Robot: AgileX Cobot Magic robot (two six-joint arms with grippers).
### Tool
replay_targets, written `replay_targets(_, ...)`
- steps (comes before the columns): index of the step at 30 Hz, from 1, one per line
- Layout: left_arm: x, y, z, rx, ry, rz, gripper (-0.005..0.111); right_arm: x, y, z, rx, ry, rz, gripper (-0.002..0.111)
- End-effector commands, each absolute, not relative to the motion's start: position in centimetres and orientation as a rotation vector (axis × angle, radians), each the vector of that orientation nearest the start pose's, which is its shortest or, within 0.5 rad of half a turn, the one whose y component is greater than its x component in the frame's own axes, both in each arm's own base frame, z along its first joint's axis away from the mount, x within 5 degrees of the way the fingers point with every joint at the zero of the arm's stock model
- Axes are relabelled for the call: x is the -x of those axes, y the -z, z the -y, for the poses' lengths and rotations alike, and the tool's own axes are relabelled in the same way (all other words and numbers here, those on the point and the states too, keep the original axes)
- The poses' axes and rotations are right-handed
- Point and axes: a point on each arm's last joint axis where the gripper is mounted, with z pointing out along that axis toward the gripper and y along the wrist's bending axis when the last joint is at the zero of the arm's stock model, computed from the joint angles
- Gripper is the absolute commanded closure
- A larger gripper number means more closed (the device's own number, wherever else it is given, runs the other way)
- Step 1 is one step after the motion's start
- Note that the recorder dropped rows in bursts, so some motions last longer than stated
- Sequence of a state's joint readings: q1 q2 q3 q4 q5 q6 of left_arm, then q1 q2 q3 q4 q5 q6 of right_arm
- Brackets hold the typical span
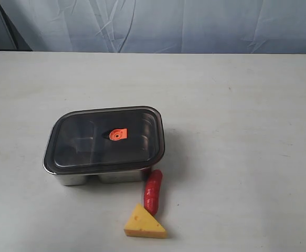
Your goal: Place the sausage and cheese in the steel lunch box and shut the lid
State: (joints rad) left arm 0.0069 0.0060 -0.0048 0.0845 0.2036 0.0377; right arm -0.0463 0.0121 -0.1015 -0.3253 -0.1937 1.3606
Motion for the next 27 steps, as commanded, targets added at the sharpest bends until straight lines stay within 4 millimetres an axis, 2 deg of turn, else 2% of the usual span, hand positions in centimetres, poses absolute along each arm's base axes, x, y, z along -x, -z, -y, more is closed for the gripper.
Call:
replay_targets(1,-5.6,-19.6,-0.2,-0.084,-0.112,-1.675,0.107,-5.3,-31.6,-1.0,-0.422,-0.791,-1.203,0.109)
replay_targets(5,-5.6,-19.6,-0.2,-0.084,-0.112,-1.675,0.107,-7.9,-36.7,-1.5,-0.275,-0.667,-1.294,0.109)
replay_targets(7,-5.6,-19.6,-0.2,-0.084,-0.112,-1.675,0.107,-10.0,-38.7,-1.8,-0.198,-0.550,-1.351,0.109)
replay_targets(9,-5.6,-19.6,-0.2,-0.084,-0.112,-1.675,0.107,-12.3,-40.0,-2.1,-0.135,-0.428,-1.405,0.109)
replay_targets(12,-5.6,-19.6,-0.2,-0.084,-0.112,-1.675,0.107,-15.9,-40.5,-2.4,-0.087,-0.305,-1.482,0.109)
replay_targets(15,-5.6,-19.6,-0.2,-0.084,-0.112,-1.675,0.107,-19.3,-39.2,-2.5,-0.099,-0.197,-1.585,0.109)
replay_targets(17,-5.6,-19.6,-0.2,-0.084,-0.112,-1.675,0.107,-21.4,-37.5,-2.6,-0.111,-0.163,-1.672,0.109)
replay_targets(20,-5.6,-19.6,-0.2,-0.084,-0.112,-1.675,0.107,-24.1,-34.4,-3.3,-0.183,-0.213,-1.810,0.109)
replay_targets(23,-5.6,-19.6,-0.2,-0.084,-0.112,-1.675,0.107,-25.8,-32.1,-3.9,-0.222,-0.266,-1.910,0.109)
replay_targets(27,-5.6,-19.6,-0.2,-0.084,-0.112,-1.675,0.107,-27.3,-29.0,-4.0,-0.239,-0.213,-2.072,0.109)
